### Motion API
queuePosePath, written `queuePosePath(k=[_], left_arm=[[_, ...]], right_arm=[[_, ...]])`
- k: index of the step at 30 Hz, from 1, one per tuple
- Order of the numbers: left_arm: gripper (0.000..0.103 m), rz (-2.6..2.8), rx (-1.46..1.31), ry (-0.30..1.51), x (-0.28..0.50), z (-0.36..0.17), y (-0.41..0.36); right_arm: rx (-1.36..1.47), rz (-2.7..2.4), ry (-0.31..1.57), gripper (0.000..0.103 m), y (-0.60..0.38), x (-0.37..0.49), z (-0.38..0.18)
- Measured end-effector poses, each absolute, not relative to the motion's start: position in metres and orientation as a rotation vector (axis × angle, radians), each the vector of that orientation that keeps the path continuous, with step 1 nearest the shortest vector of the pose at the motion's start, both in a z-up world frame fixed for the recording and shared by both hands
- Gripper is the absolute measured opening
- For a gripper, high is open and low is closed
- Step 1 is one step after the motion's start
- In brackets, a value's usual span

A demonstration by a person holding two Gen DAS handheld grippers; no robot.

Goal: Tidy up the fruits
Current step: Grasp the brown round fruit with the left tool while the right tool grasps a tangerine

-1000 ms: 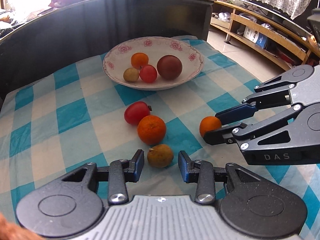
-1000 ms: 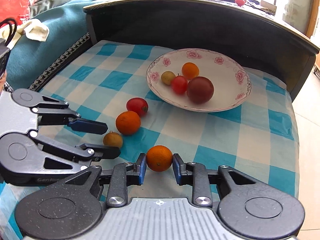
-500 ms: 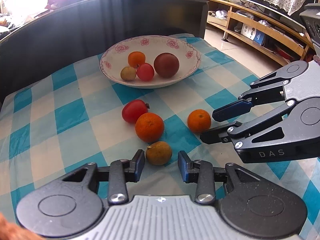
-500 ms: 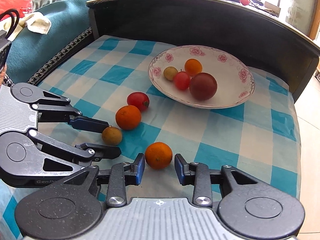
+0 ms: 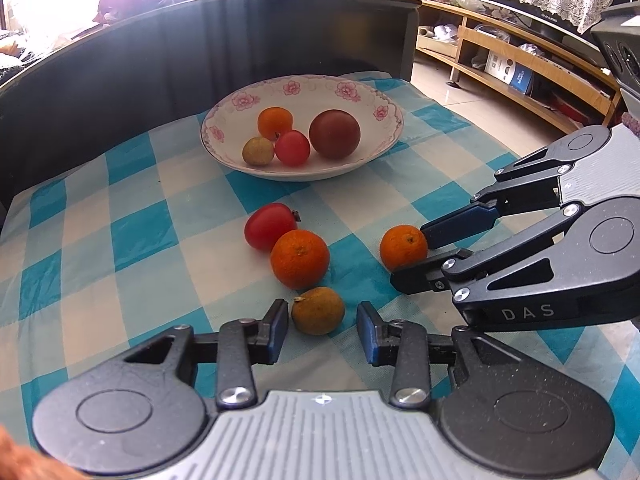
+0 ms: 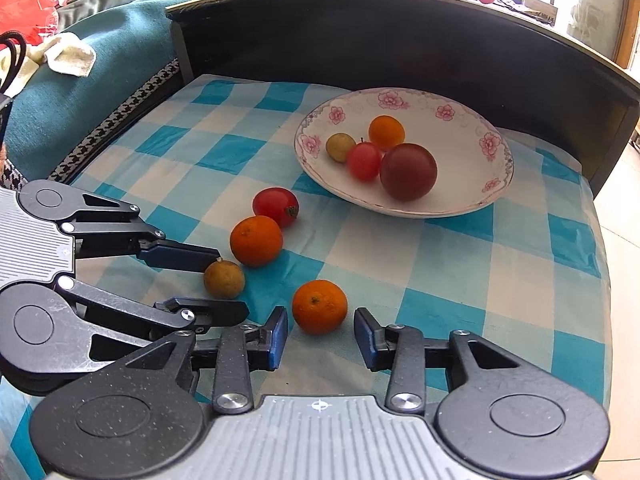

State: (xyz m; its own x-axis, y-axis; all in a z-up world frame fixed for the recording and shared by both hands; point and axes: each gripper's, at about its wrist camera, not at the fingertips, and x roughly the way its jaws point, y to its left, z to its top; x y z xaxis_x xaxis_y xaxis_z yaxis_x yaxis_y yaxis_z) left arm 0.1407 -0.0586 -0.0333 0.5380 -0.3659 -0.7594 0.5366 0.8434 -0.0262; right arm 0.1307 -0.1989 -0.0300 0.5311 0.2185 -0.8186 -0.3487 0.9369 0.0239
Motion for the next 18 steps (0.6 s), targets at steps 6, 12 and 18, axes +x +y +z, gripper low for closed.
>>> queuePosePath(k=[6,12,18], left_arm=[[0.043,-0.54,0.223,0.842,0.1401,-0.0312,-0.0586],[0.043,-0.535,0.23,0.843,0.1405,-0.0327,-0.0599],[0.042,-0.533,0.219,0.853,0.1429,-0.0322,-0.0599]], right_arm=[[-0.133,0.338,0.957,0.033,-0.1996,0.1329,-0.0304],[-0.139,0.338,0.95,0.033,-0.1994,0.1331,-0.0308],[-0.135,0.333,0.945,0.033,-0.199,0.1347,-0.031]])
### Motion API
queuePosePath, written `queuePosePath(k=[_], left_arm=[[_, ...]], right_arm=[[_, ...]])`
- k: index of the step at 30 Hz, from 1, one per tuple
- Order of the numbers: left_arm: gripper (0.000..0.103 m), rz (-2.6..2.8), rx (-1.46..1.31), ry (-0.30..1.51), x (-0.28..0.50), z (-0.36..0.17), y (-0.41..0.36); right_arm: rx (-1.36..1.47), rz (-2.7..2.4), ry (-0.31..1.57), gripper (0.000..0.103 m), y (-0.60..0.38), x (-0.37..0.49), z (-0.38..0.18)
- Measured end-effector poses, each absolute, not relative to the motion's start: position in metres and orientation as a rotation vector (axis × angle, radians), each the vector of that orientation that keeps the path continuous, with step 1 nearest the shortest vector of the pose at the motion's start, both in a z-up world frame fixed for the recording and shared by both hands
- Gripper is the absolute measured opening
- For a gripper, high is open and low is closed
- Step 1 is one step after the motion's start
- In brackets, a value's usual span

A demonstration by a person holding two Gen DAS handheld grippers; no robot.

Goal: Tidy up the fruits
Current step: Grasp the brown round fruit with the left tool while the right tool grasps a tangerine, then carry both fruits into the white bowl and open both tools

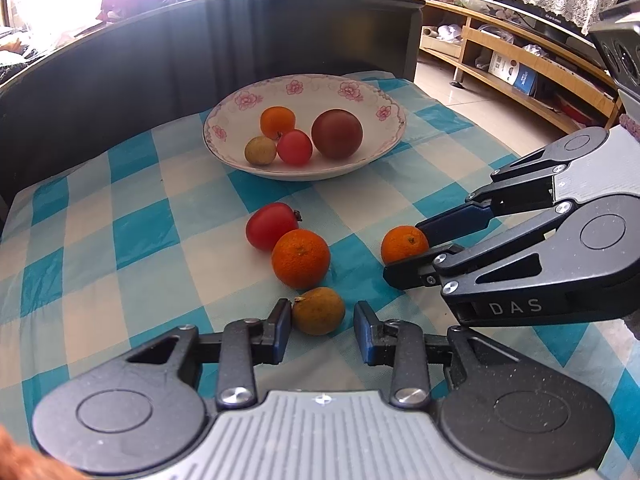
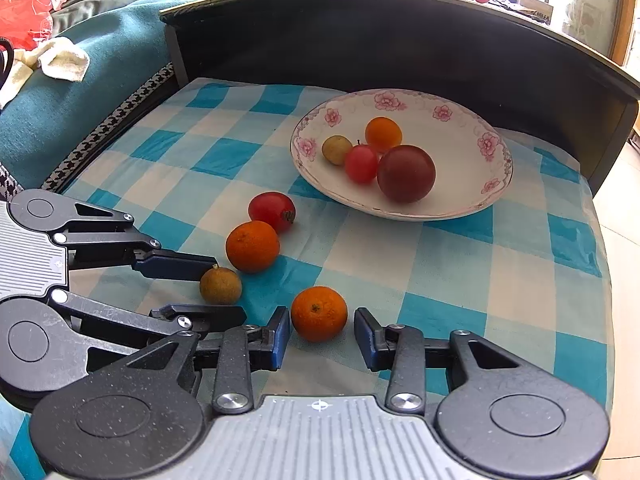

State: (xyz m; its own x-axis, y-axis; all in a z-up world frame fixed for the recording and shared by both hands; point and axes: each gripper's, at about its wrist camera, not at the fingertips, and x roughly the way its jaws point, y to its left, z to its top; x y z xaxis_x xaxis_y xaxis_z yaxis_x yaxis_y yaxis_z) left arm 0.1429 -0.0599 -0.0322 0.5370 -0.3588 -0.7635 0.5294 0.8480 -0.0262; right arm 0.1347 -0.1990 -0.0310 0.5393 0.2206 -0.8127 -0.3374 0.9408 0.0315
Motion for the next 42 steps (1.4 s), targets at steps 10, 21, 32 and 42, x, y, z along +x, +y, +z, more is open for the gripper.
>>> queuePosePath(k=[10,21,32,42], left_arm=[[0.037,-0.541,0.206,0.838,0.145,-0.022,-0.058],[0.037,-0.538,0.187,0.781,0.152,-0.002,-0.059],[0.037,-0.514,0.183,0.682,0.18,0.02,-0.074],[0.037,-0.498,0.182,0.666,0.201,0.013,-0.082]], right_arm=[[-0.141,0.332,0.946,0.024,-0.197,0.134,-0.027],[-0.102,0.32,0.899,0.023,-0.202,0.132,-0.009],[-0.071,0.254,0.815,0.025,-0.212,0.152,0.01],[-0.051,0.188,0.791,0.025,-0.225,0.175,0.006]])
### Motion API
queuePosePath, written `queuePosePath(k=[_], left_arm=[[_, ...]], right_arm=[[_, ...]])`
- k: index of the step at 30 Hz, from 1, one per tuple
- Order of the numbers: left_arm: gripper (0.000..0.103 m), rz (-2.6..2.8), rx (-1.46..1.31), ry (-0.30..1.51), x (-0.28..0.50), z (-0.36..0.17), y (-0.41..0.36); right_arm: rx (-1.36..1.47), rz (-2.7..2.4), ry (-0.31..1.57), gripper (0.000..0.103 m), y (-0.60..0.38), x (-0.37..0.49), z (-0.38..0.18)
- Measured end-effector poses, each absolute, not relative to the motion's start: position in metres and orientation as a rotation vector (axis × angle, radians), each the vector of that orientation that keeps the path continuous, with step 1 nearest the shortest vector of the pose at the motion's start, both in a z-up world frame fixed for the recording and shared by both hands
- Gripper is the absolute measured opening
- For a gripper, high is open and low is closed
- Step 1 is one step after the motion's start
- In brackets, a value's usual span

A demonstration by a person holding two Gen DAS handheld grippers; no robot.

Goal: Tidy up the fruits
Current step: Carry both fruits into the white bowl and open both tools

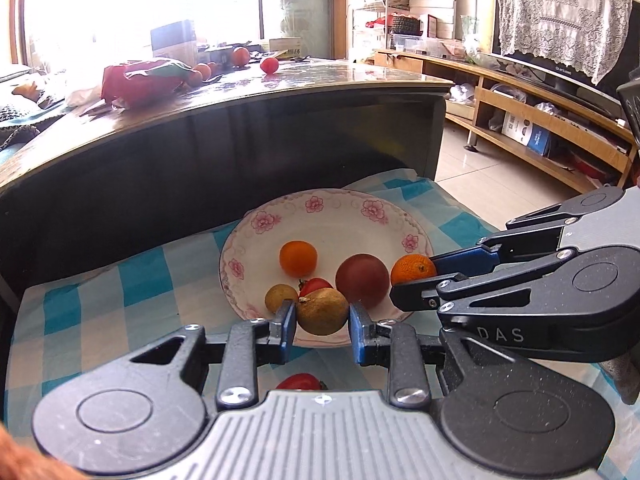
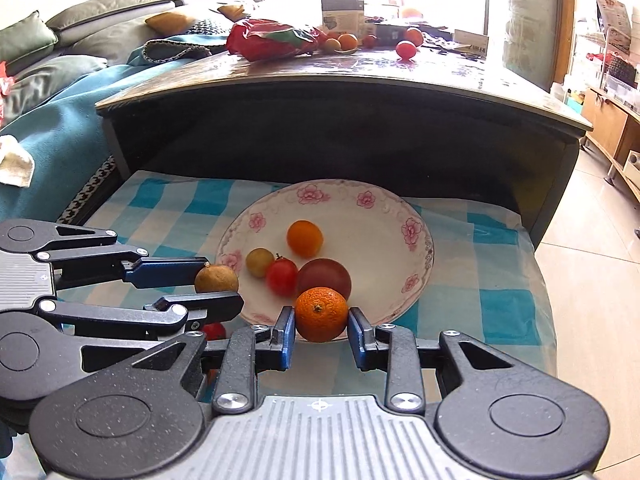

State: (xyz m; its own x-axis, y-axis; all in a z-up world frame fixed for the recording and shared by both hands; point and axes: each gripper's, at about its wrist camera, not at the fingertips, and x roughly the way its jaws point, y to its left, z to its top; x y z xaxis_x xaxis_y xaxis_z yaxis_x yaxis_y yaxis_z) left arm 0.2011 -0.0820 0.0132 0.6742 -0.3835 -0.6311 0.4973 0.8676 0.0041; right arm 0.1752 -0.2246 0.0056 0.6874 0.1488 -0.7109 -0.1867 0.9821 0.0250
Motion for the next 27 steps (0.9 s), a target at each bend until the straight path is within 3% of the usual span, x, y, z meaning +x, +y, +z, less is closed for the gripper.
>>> queuePosePath(k=[27], left_arm=[[0.038,-0.467,0.193,0.69,0.222,-0.013,-0.087]], right_arm=[[-0.133,0.174,0.787,0.026,-0.225,0.203,-0.014]])
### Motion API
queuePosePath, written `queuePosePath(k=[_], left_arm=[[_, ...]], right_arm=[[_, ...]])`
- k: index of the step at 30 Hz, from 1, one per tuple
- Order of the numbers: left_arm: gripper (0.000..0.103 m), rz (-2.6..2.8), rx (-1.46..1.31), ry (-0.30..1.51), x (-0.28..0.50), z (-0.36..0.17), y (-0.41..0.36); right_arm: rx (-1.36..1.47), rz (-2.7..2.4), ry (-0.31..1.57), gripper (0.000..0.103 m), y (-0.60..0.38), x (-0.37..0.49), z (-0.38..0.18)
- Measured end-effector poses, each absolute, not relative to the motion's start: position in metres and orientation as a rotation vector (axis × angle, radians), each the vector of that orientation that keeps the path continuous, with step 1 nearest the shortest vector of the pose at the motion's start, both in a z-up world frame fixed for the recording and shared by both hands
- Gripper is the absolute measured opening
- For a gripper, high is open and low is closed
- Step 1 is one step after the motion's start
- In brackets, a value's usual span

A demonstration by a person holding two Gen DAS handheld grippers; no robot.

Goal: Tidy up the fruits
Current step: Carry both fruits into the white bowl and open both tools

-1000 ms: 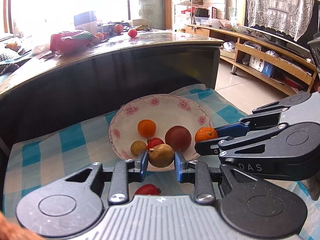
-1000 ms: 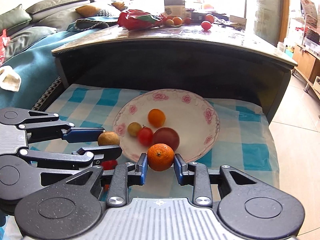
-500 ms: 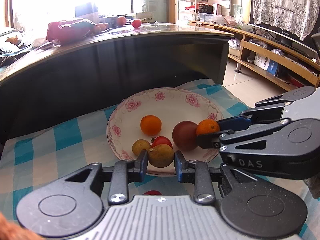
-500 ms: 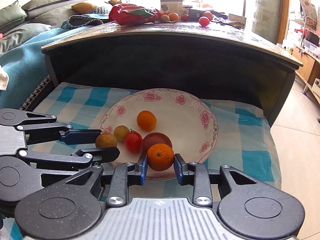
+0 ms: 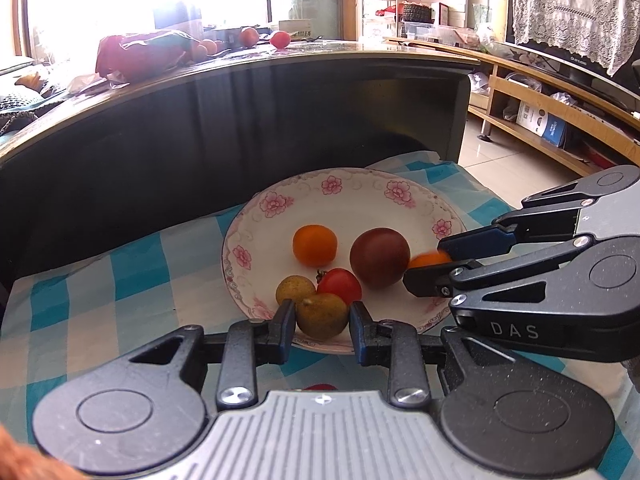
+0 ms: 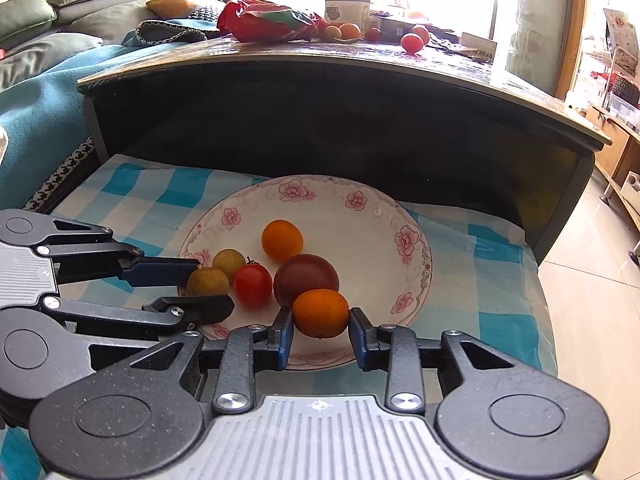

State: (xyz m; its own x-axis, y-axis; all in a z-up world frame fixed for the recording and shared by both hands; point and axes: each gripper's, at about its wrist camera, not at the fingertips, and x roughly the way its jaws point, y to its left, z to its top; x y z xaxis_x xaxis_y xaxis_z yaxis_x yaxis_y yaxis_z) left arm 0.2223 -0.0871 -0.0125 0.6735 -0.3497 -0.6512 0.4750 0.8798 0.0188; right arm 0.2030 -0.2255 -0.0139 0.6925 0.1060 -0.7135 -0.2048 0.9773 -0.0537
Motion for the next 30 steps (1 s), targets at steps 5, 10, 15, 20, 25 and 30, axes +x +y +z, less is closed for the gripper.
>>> queuePosePath(k=[5,10,15,20,25,30], left_arm=[[0.042,-0.466,0.188,0.685,0.222,-0.011,-0.086],[0.042,-0.466,0.186,0.675,0.221,-0.006,-0.084],[0.043,-0.46,0.178,0.664,0.221,0.001,-0.081],[0.043,-0.454,0.176,0.664,0.219,0.006,-0.076],[0.043,-0.438,0.168,0.669,0.216,0.012,-0.068],[0.043,-0.418,0.163,0.675,0.212,0.018,-0.059]], right_arm=[[-0.128,0.168,0.775,0.03,-0.226,0.204,-0.013],[-0.113,0.162,0.768,0.031,-0.231,0.202,-0.01],[-0.102,0.157,0.761,0.031,-0.233,0.203,-0.008],[-0.095,0.159,0.759,0.031,-0.234,0.202,-0.006],[-0.088,0.165,0.741,0.031,-0.235,0.196,0.001],[-0.085,0.193,0.737,0.031,-0.231,0.189,0.006]])
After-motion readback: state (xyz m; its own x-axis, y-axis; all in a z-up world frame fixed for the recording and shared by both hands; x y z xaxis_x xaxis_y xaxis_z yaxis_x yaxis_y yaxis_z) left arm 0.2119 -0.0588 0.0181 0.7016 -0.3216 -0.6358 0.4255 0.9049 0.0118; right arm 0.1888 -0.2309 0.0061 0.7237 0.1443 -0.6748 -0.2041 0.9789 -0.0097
